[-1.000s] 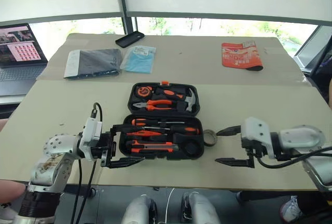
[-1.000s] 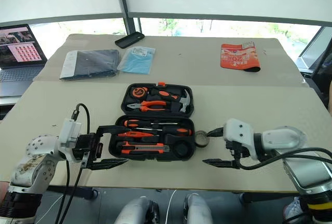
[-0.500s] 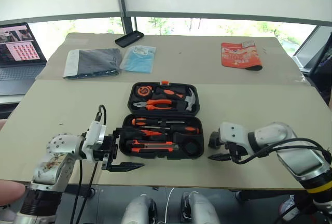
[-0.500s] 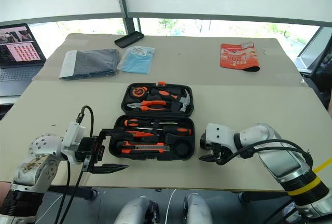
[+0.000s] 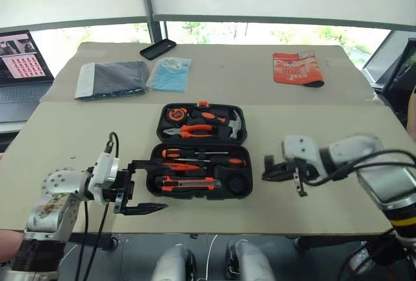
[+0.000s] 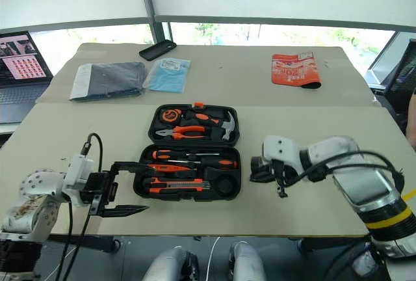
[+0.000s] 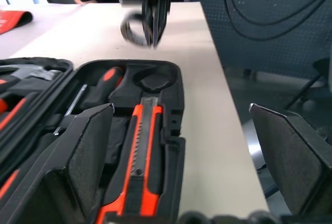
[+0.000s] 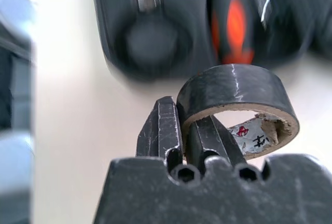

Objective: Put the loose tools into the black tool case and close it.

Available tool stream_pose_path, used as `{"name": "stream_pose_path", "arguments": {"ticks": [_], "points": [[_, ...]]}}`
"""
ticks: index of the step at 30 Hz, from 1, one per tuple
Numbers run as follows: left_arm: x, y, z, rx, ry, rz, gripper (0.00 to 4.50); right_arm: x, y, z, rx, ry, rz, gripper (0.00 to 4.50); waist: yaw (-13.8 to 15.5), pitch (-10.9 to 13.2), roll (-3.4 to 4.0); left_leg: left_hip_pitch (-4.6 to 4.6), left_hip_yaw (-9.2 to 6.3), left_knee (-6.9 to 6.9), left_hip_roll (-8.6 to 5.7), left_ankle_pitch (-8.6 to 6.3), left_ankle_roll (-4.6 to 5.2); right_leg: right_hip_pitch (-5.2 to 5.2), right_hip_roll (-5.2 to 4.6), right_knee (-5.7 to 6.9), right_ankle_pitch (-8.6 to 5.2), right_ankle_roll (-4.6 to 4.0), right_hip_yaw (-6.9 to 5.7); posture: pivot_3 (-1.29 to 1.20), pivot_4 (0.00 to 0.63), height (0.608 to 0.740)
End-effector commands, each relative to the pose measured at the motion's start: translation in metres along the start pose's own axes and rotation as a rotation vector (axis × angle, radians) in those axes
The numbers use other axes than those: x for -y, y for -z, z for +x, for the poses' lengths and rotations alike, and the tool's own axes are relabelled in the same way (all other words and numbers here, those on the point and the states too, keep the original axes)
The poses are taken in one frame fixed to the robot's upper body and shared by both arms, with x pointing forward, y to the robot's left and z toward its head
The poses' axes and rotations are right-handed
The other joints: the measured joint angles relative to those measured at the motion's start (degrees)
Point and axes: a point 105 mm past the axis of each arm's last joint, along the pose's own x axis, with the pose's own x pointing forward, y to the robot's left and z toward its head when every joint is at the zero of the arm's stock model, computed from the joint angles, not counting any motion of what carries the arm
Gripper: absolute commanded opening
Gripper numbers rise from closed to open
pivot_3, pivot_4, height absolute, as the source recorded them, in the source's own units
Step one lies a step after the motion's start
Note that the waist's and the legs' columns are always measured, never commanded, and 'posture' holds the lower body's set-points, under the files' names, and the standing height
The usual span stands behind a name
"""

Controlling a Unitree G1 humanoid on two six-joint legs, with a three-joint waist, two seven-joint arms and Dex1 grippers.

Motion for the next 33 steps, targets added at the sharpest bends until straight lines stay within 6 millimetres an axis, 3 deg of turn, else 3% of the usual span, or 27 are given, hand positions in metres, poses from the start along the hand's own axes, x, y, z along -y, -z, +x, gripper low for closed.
{"name": "stream_pose_path", "arguments": {"ticks": [1, 6, 10, 17, 24, 33], "points": [[-0.001, -0.004, -0.008, -0.016, -0.032, 0.027, 4.5, -0.018, -0.018, 0.017, 0.042, -0.124, 0.038, 0.05, 0.15, 0.0, 0.0, 0.0, -0.04, -0.02, 0.0, 0.01, -0.01, -0.01, 0.0, 0.01, -0.02, -0.04, -0.03, 0.0, 0.15, 0.74], [0.003, -0.005, -0.002, -0.016, -0.032, 0.028, 4.5, -0.023, -0.008, 0.033, -0.042, -0.172, 0.102, 0.05, 0.49, 0.01, 0.0, -0.07, -0.06, 0.02, -0.14, 0.01, -0.02, -0.02, -0.3, 0.02, -0.01, -0.08, -0.09, 0.0, 0.15, 0.74], [0.006, -0.007, 0.0, -0.019, -0.044, 0.026, 4.5, -0.012, 0.014, 0.03, -0.248, -0.054, 0.138, 0.05, 0.36, 0.01, 0.0, -0.17, 0.02, 0.13, -0.24, 0.06, -0.1, -0.05, -0.49, -0.02, 0.04, -0.01, -0.11, 0.0, 0.15, 0.74], [0.006, -0.008, 0.001, -0.031, -0.055, 0.028, 4.5, -0.01, 0.018, 0.036, -0.299, -0.033, 0.151, 0.05, 0.4, 0.0, -0.01, -0.2, 0.02, 0.11, -0.25, 0.05, -0.11, -0.05, -0.51, -0.08, 0.05, 0.03, -0.17, 0.0, 0.15, 0.74], [-0.005, -0.017, -0.002, -0.043, -0.076, 0.074, 4.5, -0.023, 0.015, 0.043, -0.31, -0.158, 0.19, 0.05, 0.47, 0.0, -0.02, -0.19, 0.01, 0.13, -0.25, 0.08, -0.14, -0.04, -0.49, -0.06, 0.07, 0.09, -0.17, 0.0, 0.15, 0.74], [0.004, -0.016, -0.005, -0.05, -0.1, 0.066, 4.5, -0.021, -0.001, 0.037, -0.275, -0.201, 0.15, 2.93, 0.32, 0.0, -0.02, -0.22, 0.02, 0.05, -0.26, 0.03, -0.2, -0.06, -0.39, -0.09, 0.18, -0.17, -0.18, 0.0, 0.15, 0.74]]}}
